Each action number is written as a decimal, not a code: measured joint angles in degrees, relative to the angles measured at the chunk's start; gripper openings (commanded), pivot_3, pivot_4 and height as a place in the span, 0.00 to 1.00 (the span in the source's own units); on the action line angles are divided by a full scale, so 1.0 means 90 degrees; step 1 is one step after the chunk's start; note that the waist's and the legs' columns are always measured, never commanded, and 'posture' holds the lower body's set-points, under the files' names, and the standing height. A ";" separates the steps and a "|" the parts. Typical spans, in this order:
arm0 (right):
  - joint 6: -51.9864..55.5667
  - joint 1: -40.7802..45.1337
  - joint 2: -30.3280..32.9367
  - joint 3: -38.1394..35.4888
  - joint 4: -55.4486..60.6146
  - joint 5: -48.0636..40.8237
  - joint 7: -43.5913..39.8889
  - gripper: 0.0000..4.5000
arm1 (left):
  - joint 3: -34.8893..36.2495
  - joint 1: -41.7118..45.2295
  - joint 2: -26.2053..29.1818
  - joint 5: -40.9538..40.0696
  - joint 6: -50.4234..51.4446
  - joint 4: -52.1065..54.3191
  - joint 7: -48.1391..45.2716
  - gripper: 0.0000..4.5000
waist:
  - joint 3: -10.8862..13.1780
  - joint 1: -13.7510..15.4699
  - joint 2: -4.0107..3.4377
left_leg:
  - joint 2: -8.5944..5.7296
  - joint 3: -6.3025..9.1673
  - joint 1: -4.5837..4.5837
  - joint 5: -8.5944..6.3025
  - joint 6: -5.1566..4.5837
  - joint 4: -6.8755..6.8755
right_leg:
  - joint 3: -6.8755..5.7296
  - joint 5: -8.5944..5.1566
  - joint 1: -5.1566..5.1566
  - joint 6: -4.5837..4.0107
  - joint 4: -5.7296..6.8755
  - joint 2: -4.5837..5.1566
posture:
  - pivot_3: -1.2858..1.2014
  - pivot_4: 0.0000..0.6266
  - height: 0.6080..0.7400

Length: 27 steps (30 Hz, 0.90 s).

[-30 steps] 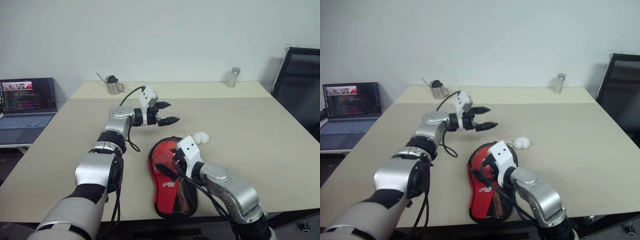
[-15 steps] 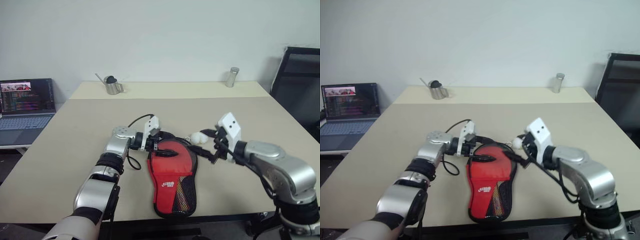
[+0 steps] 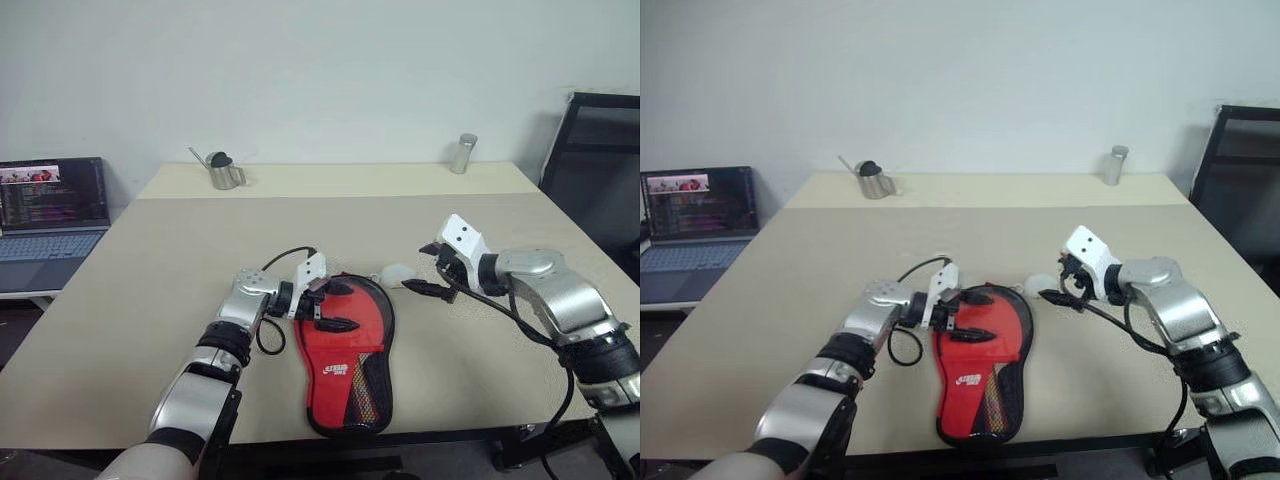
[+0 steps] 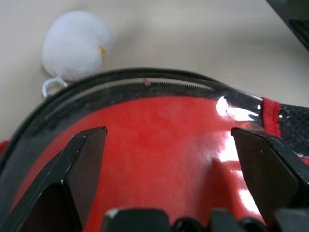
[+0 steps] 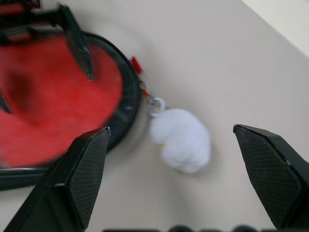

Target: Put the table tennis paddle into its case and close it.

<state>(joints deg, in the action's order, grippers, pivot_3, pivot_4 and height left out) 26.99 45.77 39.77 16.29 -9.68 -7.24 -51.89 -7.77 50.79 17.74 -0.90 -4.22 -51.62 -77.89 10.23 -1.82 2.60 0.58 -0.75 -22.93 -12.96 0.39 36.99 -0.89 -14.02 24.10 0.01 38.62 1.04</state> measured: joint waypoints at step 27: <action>-0.4768 0.2088 -0.1763 0.1195 -0.5858 0.3093 0.0348 0.74 | -0.0215 -0.0530 0.0037 -0.0041 0.0155 0.0898 0.0145 1.00 | 0.0004 0.0000 -0.0007 | 0.0005 -0.0006 0.0006 0.0001 0.0001 0.0000 | 0.0012 0.0020 0.0002 -0.0035 0.0013 0.0018 | 0.52 0.24 1.00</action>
<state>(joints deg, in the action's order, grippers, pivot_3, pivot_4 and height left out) -15.92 64.57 23.91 27.04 -62.40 20.59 -48.76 -9.70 46.02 18.08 -1.27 -2.83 -43.54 -76.58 10.26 -1.82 2.54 0.62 -0.80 -22.88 -12.95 0.40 36.99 -0.78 -13.83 24.11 -0.31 38.73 1.20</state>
